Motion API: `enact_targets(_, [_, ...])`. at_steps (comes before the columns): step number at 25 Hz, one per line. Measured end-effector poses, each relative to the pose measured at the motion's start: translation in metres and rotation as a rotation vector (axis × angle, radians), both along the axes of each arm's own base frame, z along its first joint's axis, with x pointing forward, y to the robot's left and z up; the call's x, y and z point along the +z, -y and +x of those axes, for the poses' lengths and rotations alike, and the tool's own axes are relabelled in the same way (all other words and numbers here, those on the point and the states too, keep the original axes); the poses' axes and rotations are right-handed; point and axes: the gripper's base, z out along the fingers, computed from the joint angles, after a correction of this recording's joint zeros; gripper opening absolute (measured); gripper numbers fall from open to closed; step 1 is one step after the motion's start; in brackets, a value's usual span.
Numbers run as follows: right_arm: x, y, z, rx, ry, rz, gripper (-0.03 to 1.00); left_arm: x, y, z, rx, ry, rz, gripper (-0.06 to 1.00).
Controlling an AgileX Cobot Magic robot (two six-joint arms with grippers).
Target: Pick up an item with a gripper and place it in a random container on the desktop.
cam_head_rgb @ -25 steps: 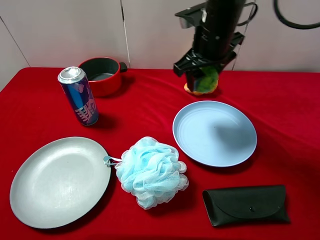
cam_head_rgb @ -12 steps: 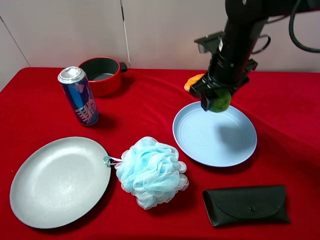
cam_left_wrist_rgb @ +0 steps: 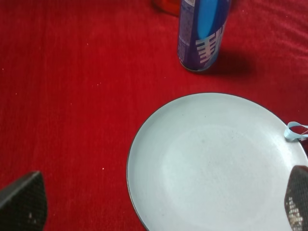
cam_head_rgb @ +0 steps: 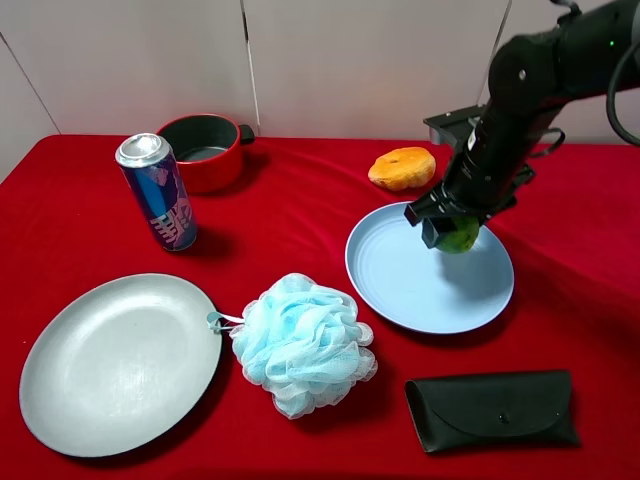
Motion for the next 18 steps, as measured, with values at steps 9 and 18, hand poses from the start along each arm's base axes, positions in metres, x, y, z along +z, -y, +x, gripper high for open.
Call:
enact_targets(9, [-0.014, 0.003, -0.008, -0.008, 0.014, 0.019, 0.46, 0.000, 0.000, 0.000, 0.000, 0.000, 0.000, 1.00])
enact_targets(18, [-0.014, 0.002, -0.009, -0.025, 0.007, 0.035, 0.46, 0.000, 0.000, 0.000, 0.000, 0.000, 0.000, 1.00])
